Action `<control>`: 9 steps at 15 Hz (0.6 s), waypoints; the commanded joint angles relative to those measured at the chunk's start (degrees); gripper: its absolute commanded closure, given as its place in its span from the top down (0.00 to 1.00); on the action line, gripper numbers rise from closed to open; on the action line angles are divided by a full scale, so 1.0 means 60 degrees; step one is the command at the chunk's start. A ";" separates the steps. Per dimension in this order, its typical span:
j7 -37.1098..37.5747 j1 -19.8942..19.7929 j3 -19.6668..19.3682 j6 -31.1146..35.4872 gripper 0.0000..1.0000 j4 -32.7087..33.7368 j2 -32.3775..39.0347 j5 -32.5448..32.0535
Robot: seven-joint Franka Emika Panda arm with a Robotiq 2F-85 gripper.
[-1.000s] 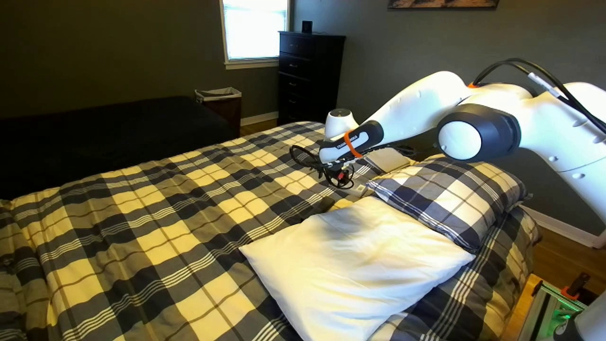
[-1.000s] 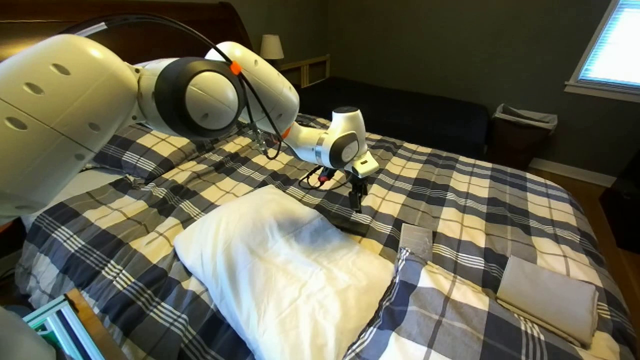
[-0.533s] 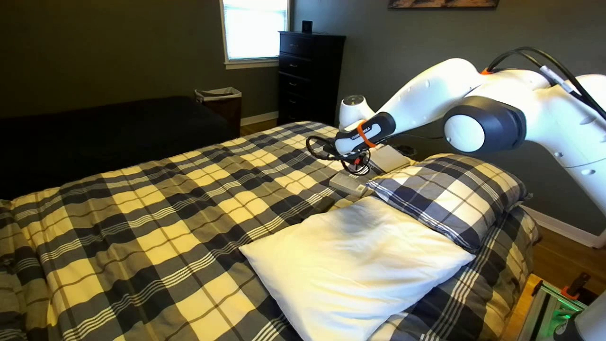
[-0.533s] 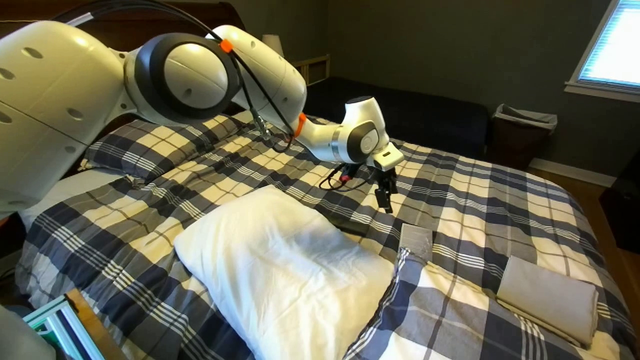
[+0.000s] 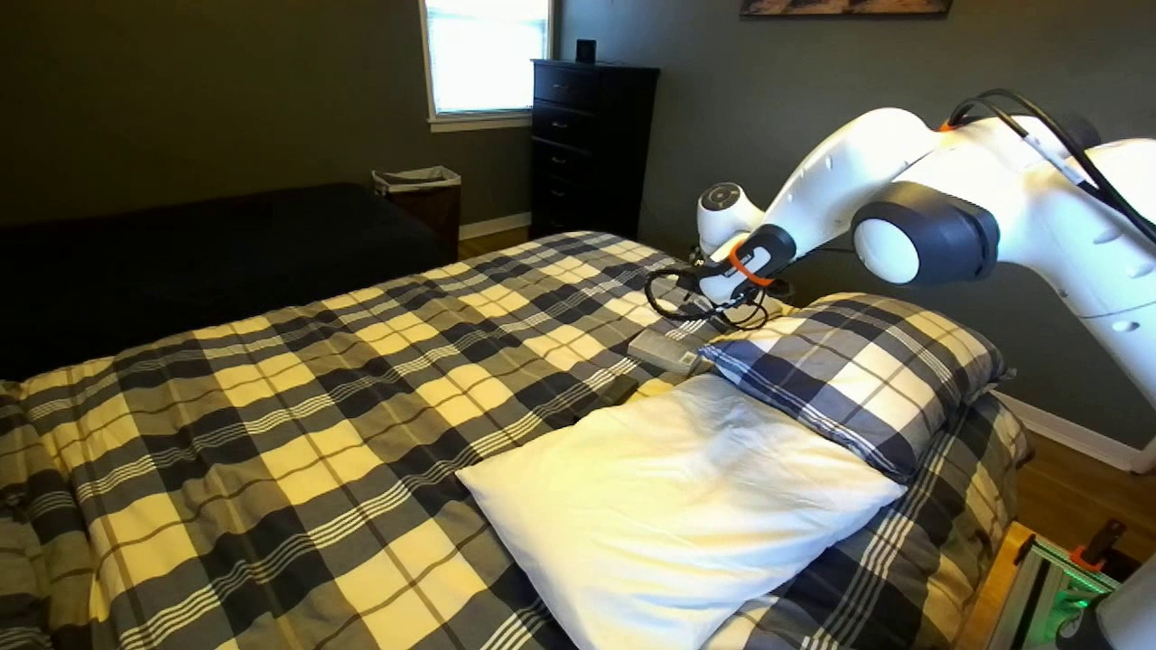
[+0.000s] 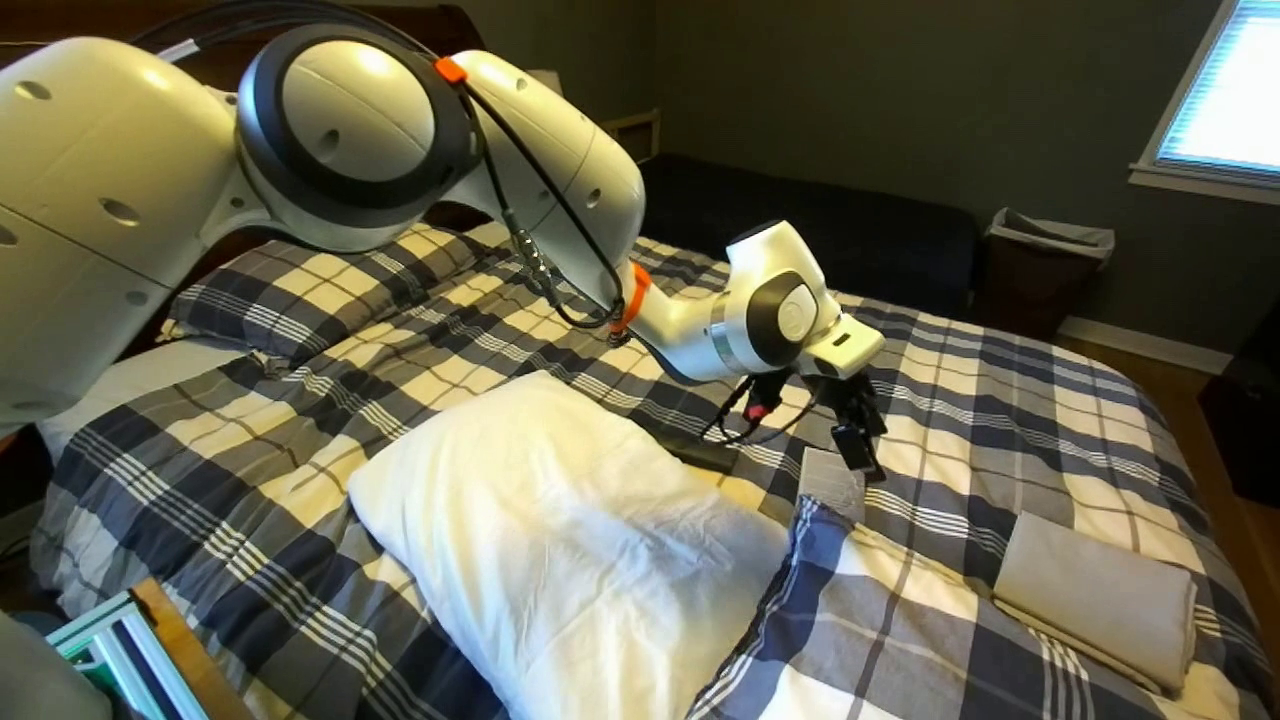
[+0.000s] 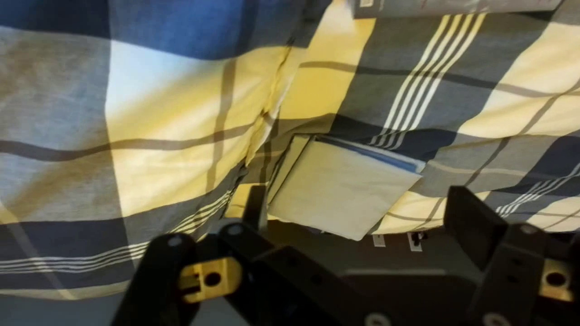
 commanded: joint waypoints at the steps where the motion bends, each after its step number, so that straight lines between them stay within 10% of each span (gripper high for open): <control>1: -0.0116 0.0010 -0.0541 0.0478 1.00 -0.0820 -0.0049 -0.0422; 9: -0.1587 -0.1169 -0.0261 0.0403 1.00 -0.1055 0.0163 0.0041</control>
